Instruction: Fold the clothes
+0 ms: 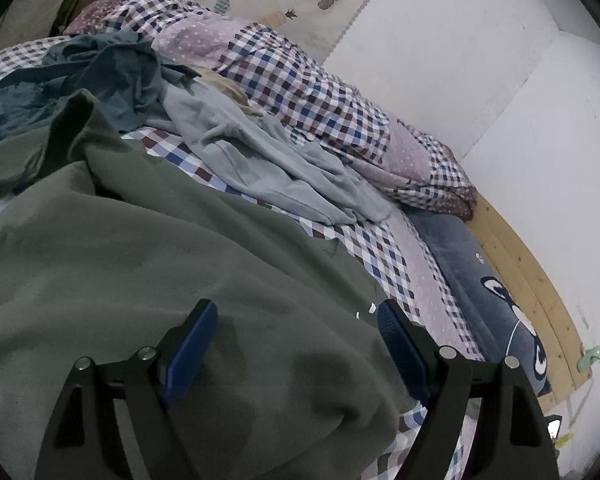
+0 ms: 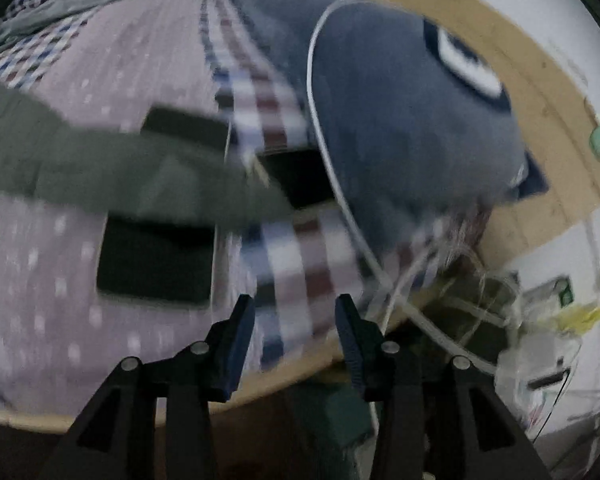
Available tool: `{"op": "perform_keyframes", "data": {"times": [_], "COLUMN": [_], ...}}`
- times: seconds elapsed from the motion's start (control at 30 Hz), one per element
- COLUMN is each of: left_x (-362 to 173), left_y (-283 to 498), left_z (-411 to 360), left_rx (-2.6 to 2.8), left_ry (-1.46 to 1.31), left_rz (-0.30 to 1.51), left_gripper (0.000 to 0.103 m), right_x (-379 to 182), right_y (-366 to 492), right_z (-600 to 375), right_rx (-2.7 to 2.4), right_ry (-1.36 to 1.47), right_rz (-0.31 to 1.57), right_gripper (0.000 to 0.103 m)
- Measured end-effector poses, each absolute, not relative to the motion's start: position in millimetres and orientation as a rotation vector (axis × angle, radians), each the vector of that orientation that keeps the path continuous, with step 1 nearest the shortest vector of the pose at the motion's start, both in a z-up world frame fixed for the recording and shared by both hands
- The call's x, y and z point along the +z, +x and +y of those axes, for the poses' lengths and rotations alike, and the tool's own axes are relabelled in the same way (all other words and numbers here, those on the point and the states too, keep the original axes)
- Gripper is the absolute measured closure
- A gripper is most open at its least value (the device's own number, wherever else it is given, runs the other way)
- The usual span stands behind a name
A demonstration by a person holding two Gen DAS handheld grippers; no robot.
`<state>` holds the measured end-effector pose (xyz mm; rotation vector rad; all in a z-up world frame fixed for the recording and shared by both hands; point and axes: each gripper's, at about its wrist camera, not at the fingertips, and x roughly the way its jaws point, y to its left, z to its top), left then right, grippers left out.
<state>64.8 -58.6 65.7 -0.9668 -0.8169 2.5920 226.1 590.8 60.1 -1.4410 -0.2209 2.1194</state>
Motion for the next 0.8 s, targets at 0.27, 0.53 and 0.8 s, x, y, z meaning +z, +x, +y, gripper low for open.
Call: {"op": "perform_keyframes", "data": {"times": [0.27, 0.53, 0.8], "left_x": [72.2, 89.7, 121.5], "left_y": [72.6, 106.4, 176.3], "left_z": [-67.8, -106.2, -191.5], "left_rx": [2.601, 2.662, 2.85], "left_ry": [-0.955, -0.89, -0.596], "left_rz": [-0.786, -0.703, -0.814], "left_gripper": [0.018, 0.018, 0.018], "right_x": [102.6, 133.3, 144.2], "right_y": [236.2, 182.0, 152.6], "right_z": [600.7, 480.5, 272.2], "right_rx": [2.271, 2.633, 3.079], "right_ry": [-1.228, -1.133, -1.362], "right_rz": [0.277, 0.353, 0.215], "right_gripper": [0.058, 0.058, 0.058]}}
